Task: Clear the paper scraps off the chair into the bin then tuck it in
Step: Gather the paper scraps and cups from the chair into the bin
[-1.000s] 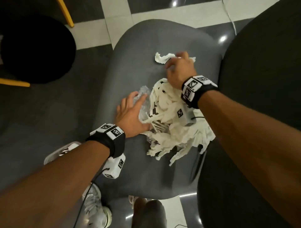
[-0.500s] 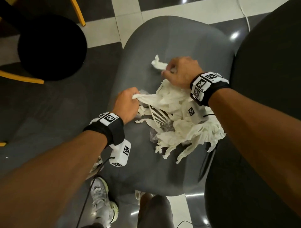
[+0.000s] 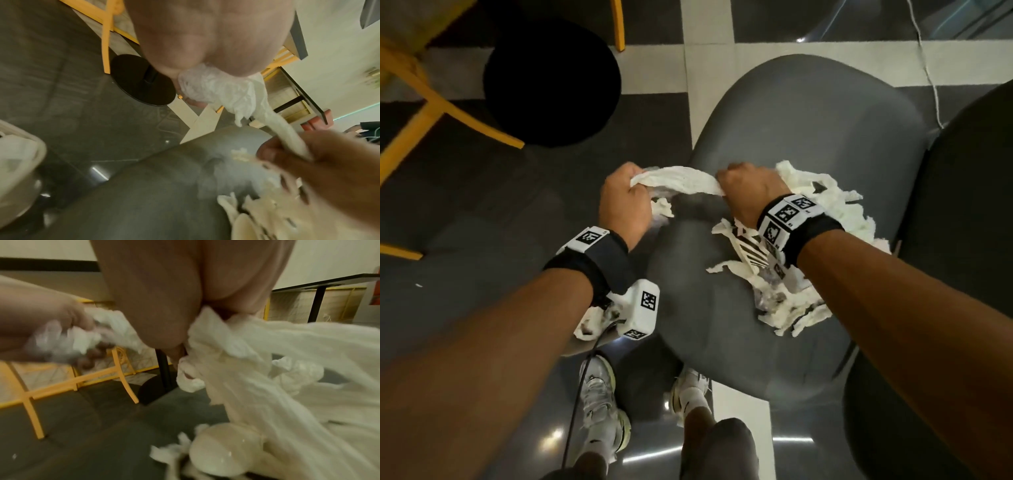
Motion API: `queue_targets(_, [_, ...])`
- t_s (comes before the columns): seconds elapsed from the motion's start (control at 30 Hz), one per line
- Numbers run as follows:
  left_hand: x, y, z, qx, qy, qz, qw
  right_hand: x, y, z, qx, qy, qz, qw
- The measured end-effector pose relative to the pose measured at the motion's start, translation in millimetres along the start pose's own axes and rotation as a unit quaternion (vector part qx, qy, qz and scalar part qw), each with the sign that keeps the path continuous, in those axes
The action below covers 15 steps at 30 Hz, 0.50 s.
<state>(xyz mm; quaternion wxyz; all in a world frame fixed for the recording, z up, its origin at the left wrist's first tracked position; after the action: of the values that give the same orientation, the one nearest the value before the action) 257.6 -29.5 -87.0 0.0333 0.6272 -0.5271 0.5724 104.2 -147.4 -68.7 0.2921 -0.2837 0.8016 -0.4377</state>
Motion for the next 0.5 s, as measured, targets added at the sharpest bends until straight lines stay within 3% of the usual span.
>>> queue_targets(0.1, [-38, -12, -12, -0.063, -0.026, 0.063, 0.996, -39, -5, 8, 0.052, 0.028, 0.113, 0.992])
queue_targets(0.2, [-69, -13, -32, -0.152, -0.022, 0.049, 0.987, -86, -6, 16, 0.091, 0.062, 0.257, 0.960])
queue_targets(0.27, [-70, -15, -46, -0.207, 0.015, -0.011, 0.978, -119, -1, 18, 0.100, 0.094, 0.394, 0.909])
queue_targets(0.37, [-63, -25, -72, -0.299, -0.028, -0.180, 0.937, -165, 26, 19, 0.075, 0.148, 0.545, 0.822])
queue_targets(0.43, [-75, -43, -75, -0.274, -0.011, -0.204, 0.940, -191, 45, 23, 0.045, 0.169, 0.604, 0.777])
queue_targets(0.5, [-109, -69, -65, -0.174, -0.025, -0.156, 0.972, -212, 58, 31, 0.018, 0.157, 0.620, 0.768])
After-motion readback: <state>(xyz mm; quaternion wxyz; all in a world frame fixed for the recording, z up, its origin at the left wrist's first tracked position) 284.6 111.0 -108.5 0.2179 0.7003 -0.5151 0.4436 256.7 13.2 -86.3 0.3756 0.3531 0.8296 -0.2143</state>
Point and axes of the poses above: each hand's wrist, its own z-axis towards the middle knuckle, its own y-axis out of the palm, x = y × z, the point moved 6 cm from there along z, towards the middle knuckle, and after that the axes turned 8 degrees about z, right-handed, at the moved point
